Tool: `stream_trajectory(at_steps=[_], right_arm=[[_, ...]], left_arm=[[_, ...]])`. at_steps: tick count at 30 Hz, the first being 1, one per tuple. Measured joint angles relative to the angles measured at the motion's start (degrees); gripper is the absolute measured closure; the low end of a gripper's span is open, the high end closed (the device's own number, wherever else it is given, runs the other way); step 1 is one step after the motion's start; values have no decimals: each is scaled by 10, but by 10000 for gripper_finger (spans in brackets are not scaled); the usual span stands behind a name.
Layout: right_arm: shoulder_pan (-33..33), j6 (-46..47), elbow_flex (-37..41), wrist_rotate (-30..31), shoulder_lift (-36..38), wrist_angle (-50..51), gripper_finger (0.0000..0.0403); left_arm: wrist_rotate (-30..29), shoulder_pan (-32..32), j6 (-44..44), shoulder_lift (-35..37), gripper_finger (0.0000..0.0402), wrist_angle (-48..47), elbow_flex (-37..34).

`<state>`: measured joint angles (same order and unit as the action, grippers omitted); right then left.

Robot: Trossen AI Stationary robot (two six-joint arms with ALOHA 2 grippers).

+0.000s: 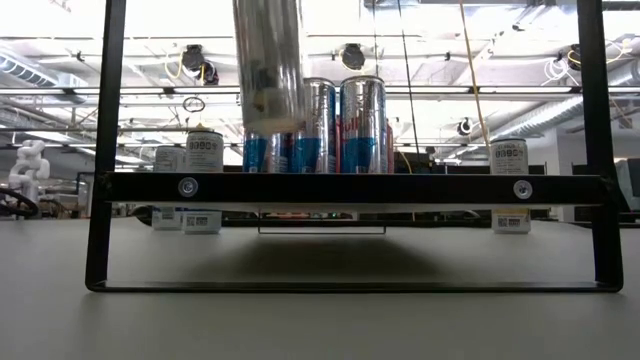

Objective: Place canned beverage on shelf
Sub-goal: Put the middle white-yellow soda can on the shelf

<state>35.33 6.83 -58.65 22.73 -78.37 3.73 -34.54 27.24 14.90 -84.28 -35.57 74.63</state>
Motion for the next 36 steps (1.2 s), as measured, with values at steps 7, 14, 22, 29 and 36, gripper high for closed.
stream_trajectory(at_steps=[7, 14, 22, 29, 36], right_arm=[[9, 0, 0, 1, 0, 7, 80], [8, -3, 0, 2, 0, 10, 80], [8, -4, 0, 15, 0, 10, 80], [8, -4, 0, 15, -1, 10, 80], [8, -4, 0, 15, -1, 10, 80]], left_arm=[[7, -1, -2, 0, 162, 18, -44], [35, -5, 12, 0, 162, 22, -68], [39, -6, 11, 0, 162, 23, -73], [45, -14, 13, 0, 162, 23, -73], [55, -21, 12, 0, 162, 23, -73]])
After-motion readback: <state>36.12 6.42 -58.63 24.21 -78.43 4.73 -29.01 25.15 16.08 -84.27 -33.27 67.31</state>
